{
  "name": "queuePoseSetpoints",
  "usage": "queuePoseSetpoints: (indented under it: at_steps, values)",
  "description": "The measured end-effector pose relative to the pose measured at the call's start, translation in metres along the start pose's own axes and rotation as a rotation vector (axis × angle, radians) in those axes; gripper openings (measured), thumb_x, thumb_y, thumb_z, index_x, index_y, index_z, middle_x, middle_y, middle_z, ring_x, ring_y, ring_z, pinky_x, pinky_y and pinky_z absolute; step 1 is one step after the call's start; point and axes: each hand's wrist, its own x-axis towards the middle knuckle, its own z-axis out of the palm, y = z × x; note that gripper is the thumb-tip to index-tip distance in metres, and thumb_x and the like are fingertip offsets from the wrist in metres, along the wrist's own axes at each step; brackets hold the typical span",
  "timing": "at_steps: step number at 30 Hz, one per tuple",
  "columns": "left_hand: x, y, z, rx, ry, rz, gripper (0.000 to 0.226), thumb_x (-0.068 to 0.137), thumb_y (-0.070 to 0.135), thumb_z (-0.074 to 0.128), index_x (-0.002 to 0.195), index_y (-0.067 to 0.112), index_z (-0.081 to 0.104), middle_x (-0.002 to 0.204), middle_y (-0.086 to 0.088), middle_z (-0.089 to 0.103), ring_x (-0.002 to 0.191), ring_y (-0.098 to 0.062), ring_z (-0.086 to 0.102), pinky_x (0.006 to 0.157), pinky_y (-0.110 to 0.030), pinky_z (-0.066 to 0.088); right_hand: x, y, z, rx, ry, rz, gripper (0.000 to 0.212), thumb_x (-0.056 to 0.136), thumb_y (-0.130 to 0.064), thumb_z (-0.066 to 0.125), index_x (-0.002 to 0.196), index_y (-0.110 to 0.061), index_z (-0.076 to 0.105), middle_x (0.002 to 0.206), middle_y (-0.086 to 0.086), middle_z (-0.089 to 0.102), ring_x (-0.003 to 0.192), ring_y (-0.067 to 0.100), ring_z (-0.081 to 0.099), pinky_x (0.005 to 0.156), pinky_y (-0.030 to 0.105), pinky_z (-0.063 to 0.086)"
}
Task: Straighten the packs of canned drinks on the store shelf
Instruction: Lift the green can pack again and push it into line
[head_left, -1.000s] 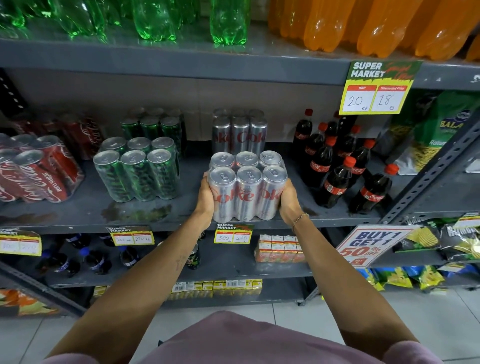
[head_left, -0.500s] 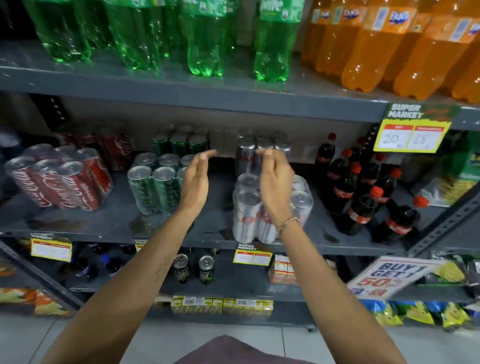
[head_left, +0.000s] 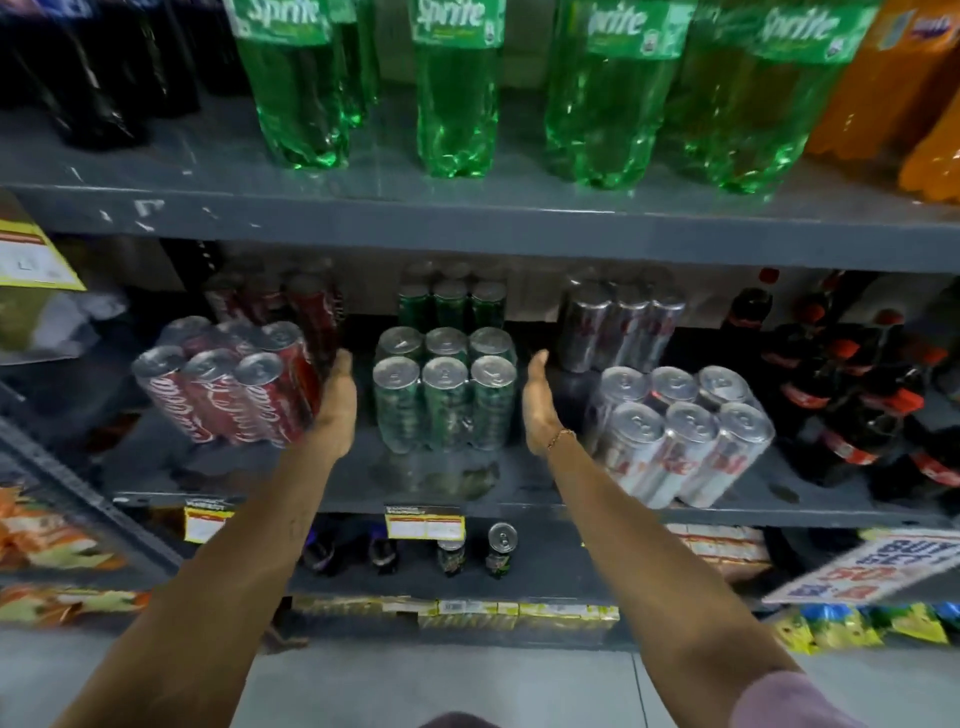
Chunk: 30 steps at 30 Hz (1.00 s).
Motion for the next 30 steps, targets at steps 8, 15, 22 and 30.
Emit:
queuePoseSetpoints:
  at_steps: [8,15,22,30]
  values:
    - [-0.002,-0.029,0.014,-0.145,-0.174,-0.027,0.047,0.099,0.042,0.029,0.090,0.016,0.067,0.066,0.009,0.075,0.059,-0.002,0.070,0.047,-0.015,0.051,0.006,0.025,0.020,0.173,0.067,0.059,0.064,0.096,-0.060,0.021,0.125,-0.018,0.058,0.122,0.010,0.064,0.104,0.021,0.064,0.092,0.037,0.051]
    - [0.001,-0.036,0.003,-0.106,-0.313,-0.012,0.048,0.095,0.044,0.024,0.087,0.025,0.068,0.074,0.009,0.078,0.070,-0.004,0.072,0.066,-0.029,0.051,-0.002,0.039,0.018,0.244,0.112,0.085,0.057,0.096,-0.058,0.024,0.094,-0.022,0.068,0.074,-0.002,0.077,0.079,0.016,0.070,0.085,0.037,0.054]
    - [-0.019,-0.048,-0.009,-0.106,-0.301,0.007,0.046,0.096,0.044,0.023,0.093,0.027,0.067,0.078,0.013,0.078,0.075,-0.002,0.072,0.063,-0.021,0.052,-0.019,0.049,0.014,0.256,0.111,0.069,0.043,0.097,-0.047,0.033,0.088,-0.022,0.067,0.071,-0.005,0.077,0.065,0.009,0.073,0.062,0.027,0.053]
    - [-0.041,-0.048,-0.017,-0.151,-0.348,-0.016,0.050,0.093,0.045,0.025,0.092,0.024,0.070,0.084,0.005,0.079,0.080,-0.008,0.073,0.062,-0.023,0.057,-0.047,0.051,0.017,0.229,0.121,0.070,0.043,0.097,-0.046,0.034,0.095,-0.017,0.066,0.089,0.004,0.075,0.090,0.021,0.068,0.087,0.037,0.053]
